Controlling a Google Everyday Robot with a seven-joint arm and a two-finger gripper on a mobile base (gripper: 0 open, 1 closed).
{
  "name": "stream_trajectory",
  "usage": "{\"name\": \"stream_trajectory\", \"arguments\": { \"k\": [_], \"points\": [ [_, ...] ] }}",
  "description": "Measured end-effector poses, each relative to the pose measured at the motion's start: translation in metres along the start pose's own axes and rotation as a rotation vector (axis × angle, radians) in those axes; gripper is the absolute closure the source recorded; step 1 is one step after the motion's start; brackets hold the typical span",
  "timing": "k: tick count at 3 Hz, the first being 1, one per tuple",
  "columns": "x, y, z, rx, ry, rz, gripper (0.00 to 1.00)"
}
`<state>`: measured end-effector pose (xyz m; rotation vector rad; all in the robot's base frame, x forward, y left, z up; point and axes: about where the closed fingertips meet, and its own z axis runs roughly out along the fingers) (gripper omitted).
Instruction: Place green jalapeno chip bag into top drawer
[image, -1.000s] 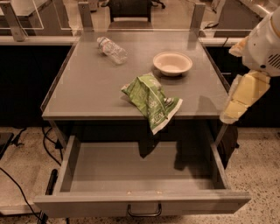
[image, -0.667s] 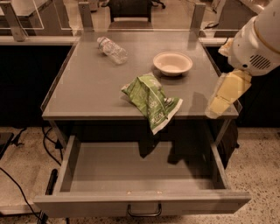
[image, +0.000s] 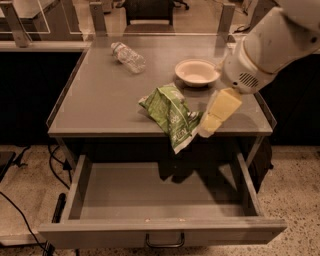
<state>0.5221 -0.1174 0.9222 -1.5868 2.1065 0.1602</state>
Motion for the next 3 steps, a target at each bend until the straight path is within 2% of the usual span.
{"name": "stream_trajectory", "arguments": {
  "k": [1,2,3],
  "points": [
    [-0.022,0.018,0.026,-0.055,-0.035,-0.042,0.0],
    [-0.041,0.029,0.047,-0.077,-0.044,-0.069,0.0],
    [-0.042,0.024,0.06,-0.048,-0.033,-0.056,0.0]
  ]
}}
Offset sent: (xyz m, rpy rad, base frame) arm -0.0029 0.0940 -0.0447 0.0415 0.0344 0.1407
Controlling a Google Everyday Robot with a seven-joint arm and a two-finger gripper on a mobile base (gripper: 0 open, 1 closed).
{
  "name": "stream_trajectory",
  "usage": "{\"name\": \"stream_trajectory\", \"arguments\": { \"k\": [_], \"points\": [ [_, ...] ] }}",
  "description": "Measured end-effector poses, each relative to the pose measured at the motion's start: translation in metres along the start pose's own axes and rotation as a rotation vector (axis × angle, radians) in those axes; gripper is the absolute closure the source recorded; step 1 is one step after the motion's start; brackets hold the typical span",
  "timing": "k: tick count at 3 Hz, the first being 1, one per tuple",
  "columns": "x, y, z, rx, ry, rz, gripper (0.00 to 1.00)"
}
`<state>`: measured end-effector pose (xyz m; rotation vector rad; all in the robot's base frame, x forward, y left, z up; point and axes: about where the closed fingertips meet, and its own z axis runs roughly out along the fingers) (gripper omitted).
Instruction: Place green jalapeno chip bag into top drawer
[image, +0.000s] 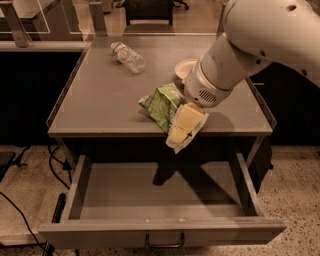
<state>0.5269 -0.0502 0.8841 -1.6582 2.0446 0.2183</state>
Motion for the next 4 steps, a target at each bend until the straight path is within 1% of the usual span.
{"name": "stream_trajectory", "arguments": {
  "k": [2,3,4],
  "points": [
    [0.016,-0.031,-0.001,0.092,0.02,0.063,0.0],
    [0.025,-0.039,0.007,0.092,0.039,0.091,0.0],
    [0.026,-0.036,0.021,0.062,0.058,0.088,0.0]
  ]
}}
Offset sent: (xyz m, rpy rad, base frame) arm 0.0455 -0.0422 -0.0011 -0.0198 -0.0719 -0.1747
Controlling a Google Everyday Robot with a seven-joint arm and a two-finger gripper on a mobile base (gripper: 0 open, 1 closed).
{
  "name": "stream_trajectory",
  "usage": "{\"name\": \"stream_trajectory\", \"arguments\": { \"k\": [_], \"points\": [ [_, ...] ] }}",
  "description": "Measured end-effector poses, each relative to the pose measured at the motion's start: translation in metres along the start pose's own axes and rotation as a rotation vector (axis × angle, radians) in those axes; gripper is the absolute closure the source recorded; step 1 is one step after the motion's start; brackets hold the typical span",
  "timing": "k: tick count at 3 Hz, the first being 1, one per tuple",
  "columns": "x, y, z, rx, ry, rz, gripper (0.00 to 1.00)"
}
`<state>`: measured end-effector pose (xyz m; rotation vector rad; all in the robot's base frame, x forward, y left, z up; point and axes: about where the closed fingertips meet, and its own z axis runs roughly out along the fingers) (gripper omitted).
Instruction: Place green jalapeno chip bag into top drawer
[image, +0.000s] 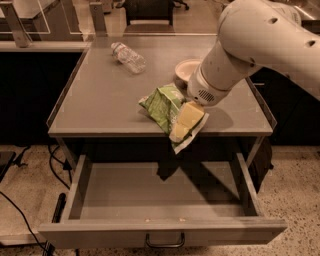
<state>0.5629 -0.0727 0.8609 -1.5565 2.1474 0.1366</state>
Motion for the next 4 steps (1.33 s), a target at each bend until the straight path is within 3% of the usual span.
{"name": "stream_trajectory", "arguments": {
  "k": [2,4],
  "points": [
    [-0.01,0.0083,0.0193,-0.047,0.016,-0.021,0.0],
    [-0.01,0.0084,0.0192,-0.047,0.016,-0.021,0.42]
  ]
}}
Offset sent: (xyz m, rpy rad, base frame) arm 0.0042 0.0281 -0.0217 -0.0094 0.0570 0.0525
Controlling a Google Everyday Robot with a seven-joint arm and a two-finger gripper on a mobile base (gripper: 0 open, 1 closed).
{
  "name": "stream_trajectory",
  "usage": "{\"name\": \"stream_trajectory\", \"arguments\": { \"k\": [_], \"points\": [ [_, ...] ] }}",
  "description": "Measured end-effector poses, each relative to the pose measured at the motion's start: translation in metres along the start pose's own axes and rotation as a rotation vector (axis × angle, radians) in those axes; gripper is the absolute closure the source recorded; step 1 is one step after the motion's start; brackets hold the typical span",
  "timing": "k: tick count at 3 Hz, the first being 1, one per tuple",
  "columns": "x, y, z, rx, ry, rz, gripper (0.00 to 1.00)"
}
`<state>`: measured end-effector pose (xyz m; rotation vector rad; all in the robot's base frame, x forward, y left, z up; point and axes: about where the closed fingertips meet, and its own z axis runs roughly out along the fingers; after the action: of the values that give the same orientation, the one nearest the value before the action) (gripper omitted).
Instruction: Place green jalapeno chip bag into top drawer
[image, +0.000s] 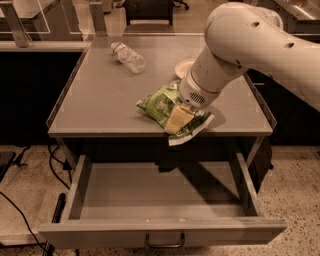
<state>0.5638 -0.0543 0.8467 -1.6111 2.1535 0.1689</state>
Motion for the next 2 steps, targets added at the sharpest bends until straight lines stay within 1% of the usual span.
{"name": "stream_trajectory", "arguments": {
  "k": [2],
  "points": [
    [0.0,0.0,0.0,0.0,0.0,0.0,0.89]
  ]
}}
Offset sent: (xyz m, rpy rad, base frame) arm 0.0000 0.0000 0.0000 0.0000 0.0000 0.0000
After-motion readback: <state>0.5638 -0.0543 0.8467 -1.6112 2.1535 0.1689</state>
